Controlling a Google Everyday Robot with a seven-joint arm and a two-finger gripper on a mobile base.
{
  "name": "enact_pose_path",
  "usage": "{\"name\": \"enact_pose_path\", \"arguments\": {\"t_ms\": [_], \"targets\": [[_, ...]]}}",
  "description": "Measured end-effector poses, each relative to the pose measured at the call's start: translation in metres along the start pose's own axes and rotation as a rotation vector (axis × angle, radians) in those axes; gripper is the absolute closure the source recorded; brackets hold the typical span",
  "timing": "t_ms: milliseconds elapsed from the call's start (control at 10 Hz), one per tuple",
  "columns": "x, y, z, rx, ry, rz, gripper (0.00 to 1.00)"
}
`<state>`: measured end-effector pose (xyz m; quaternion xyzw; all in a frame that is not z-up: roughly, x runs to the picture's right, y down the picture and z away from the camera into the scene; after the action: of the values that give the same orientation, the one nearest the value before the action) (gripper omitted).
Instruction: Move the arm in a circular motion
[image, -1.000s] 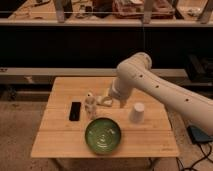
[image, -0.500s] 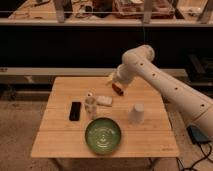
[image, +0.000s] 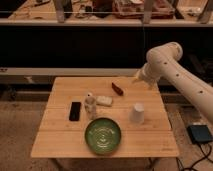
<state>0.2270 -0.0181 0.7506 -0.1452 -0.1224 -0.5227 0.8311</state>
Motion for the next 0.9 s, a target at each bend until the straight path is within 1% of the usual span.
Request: {"name": "enact_pose_path", "arguments": {"t_ms": [100,200,300,400,500,600,700,800,900], "targets": [[-0.008,0.02,-0.004,-0.033,-0.008,0.033,0.4],[-0.021,0.036,-0.011,-0.055,-0.022,0.063,0.4],[-0.035,0.034,-0.021,-0.054,-0.035,0.067,0.4],[-0.047,0.027,-0.033,-0.046,-0.047,0.06,0.4],[-0.069,0.013,-0.053,-0.035,-0.065,0.035,0.4],[-0.084,0.005,-0.062,-0.033,-0.081,0.017,0.4],[-0.104,-0.007,-0.071,-0.029,-0.108,-0.009,0.4],[-0.122,-0.018,-0.07,-0.016,-0.145,-0.032,0.4],[-0.14,-0.038,-0.061,0.014,-0.195,-0.063,0.4]]}}
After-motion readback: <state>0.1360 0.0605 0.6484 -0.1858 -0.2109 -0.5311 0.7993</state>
